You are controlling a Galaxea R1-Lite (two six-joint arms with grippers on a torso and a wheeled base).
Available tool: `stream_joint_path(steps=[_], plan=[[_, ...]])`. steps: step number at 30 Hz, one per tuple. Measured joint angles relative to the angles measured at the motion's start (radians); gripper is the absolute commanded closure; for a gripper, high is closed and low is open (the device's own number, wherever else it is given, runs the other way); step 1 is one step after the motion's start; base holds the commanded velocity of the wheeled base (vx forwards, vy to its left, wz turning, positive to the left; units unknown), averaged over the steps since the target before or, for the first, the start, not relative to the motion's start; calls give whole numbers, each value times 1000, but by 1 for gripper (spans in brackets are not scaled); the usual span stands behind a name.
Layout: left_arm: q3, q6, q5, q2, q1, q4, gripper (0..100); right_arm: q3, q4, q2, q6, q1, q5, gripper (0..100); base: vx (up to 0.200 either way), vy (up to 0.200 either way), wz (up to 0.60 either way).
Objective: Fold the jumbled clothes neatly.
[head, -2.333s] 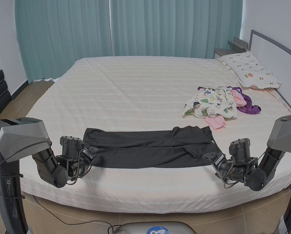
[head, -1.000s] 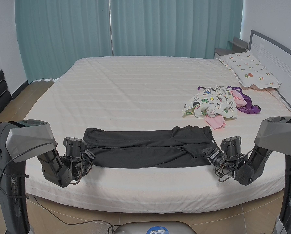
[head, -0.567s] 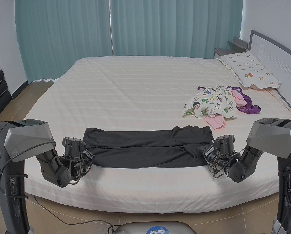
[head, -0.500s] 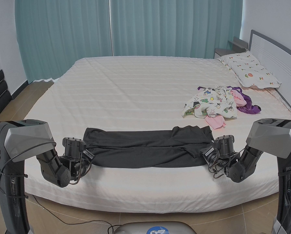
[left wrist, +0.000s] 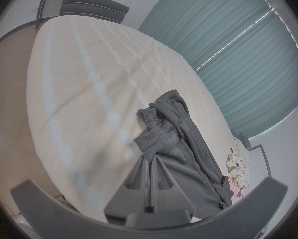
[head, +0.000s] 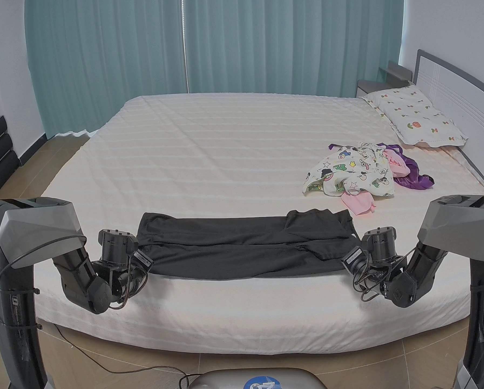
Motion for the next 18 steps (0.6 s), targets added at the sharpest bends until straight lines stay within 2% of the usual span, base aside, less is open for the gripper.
stream_joint_path(steps=[7,18], plan=[[37,15,0,-23,7,1,100,70,-4,-46,-25,0,8,100,0,0,0],[116,94,-2,-45,7,9,100,166,-11,-81,-96,23,10,100,0,0,0]])
